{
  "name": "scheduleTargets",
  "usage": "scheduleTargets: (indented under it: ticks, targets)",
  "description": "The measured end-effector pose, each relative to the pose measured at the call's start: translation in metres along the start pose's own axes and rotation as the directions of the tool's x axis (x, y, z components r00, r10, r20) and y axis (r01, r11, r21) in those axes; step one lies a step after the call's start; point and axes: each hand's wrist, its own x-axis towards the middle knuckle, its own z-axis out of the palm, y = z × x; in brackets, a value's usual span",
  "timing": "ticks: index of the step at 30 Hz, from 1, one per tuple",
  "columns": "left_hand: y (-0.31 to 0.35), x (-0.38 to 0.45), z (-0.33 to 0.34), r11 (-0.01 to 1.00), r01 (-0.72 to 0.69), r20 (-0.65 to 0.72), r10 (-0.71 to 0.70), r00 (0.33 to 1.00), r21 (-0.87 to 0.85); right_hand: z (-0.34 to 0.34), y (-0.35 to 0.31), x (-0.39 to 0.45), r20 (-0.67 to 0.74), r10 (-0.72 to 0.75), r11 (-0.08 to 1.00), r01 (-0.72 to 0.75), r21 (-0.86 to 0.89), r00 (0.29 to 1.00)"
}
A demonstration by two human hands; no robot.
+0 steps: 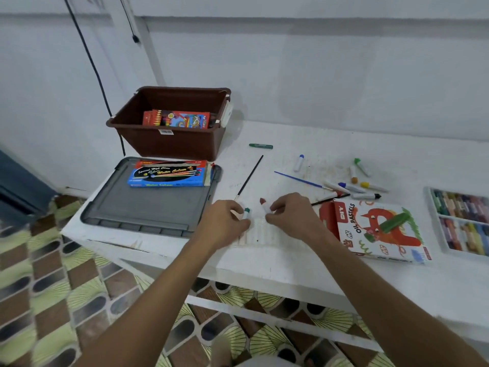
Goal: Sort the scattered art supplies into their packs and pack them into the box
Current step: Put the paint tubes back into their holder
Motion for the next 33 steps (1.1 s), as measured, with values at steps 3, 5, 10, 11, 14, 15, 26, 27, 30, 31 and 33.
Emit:
scheduleTargets:
  ticks: [3, 5, 10, 11, 14, 15, 26, 27, 30, 31, 33]
  targets:
    - [-0.002, -0.008, 0.004, 1.000, -0.005, 0.018, 0.005, 1.000, -0.016, 0.011, -0.002, -0.014, 0.061, -0.008, 1.000, 0.007, 0.011, 0.998]
    - [-0.005, -0.010, 0.006, 1.000, -0.004, 0.013, 0.005, 1.000, -0.013, 0.018, 0.000, -0.017, 0.073, 0.004, 1.000, -0.005, 0.024, 0.997]
    - [-0.009, -0.012, 0.008, 0.998, -0.051, -0.002, 0.051, 0.999, -0.024, 0.026, 0.001, -0.020, 0.092, -0.010, 1.000, 0.008, 0.015, 0.996]
    - [-0.009, -0.012, 0.008, 0.998, -0.058, 0.000, 0.058, 0.998, -0.032, 0.027, 0.002, -0.020, 0.092, -0.018, 1.000, 0.016, 0.021, 0.996]
    - [-0.010, -0.011, 0.010, 0.995, -0.081, 0.004, 0.082, 0.997, -0.065, 0.028, 0.004, -0.022, 0.107, -0.044, 0.998, 0.038, 0.056, 0.993]
    - [-0.011, -0.011, 0.010, 0.994, -0.089, 0.005, 0.089, 0.996, -0.069, 0.029, 0.005, -0.023, 0.117, -0.047, 0.997, 0.040, 0.065, 0.992]
    - [-0.011, -0.008, 0.007, 0.971, -0.205, 0.066, 0.199, 0.978, 0.123, 0.026, 0.011, -0.025, 0.152, -0.154, 0.988, 0.151, 0.026, 0.976]
    - [-0.012, -0.008, 0.006, 0.965, -0.220, 0.075, 0.211, 0.975, 0.145, 0.026, 0.010, -0.026, 0.144, -0.171, 0.985, 0.171, 0.013, 0.975]
    - [-0.013, -0.004, 0.003, 0.951, -0.236, 0.108, 0.218, 0.970, 0.199, 0.029, 0.014, -0.025, 0.136, -0.226, 0.972, 0.232, -0.030, 0.965]
    - [-0.014, -0.002, 0.002, 0.947, -0.240, 0.113, 0.220, 0.969, 0.213, 0.030, 0.015, -0.024, 0.145, -0.240, 0.967, 0.249, -0.049, 0.960]
    - [-0.016, 0.000, 0.002, 0.941, -0.249, 0.111, 0.229, 0.967, 0.230, 0.034, 0.019, -0.023, 0.167, -0.265, 0.953, 0.284, -0.105, 0.950]
